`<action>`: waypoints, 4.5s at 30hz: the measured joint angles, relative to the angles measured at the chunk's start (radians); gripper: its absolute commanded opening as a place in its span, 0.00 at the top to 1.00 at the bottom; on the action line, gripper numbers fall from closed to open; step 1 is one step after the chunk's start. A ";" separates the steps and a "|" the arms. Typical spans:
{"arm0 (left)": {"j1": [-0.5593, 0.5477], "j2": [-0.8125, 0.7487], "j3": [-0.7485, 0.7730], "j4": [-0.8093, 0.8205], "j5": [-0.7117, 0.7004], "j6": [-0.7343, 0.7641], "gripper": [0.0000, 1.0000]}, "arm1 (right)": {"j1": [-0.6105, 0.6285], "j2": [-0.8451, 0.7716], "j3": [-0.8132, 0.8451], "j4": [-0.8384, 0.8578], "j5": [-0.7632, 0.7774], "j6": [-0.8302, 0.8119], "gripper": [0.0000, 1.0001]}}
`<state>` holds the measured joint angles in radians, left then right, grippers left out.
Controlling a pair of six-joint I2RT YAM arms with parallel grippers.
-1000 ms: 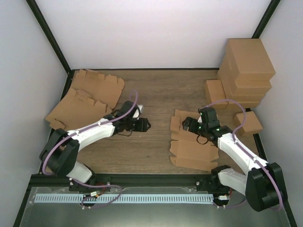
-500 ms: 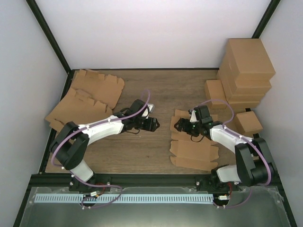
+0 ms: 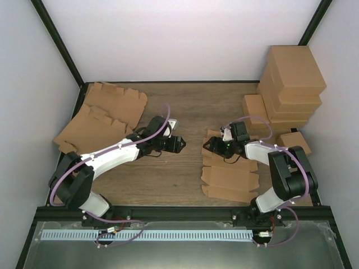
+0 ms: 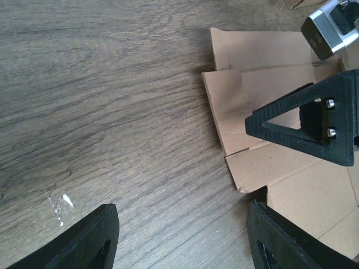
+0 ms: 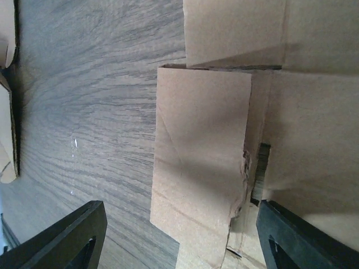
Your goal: Fold the paper box
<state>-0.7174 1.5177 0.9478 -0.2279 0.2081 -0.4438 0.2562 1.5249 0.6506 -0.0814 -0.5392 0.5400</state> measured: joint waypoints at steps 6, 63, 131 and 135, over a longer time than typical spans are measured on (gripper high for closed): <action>0.006 -0.002 -0.014 -0.007 -0.006 0.001 0.35 | -0.012 0.022 0.000 0.059 -0.095 0.023 0.35; 0.352 0.146 0.099 -0.185 0.546 0.178 0.45 | 0.531 -0.066 0.150 0.013 -0.072 -0.454 0.98; 0.064 0.036 0.210 -0.439 0.057 0.449 0.96 | 0.046 0.149 0.205 0.035 0.290 -0.274 0.50; 0.018 0.031 0.210 -0.438 -0.001 0.457 0.96 | 0.023 0.183 0.213 0.022 0.289 -0.267 0.47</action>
<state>-0.6994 1.5482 1.1576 -0.6662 0.2073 0.0132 0.2787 1.7081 0.8635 -0.0593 -0.2504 0.2726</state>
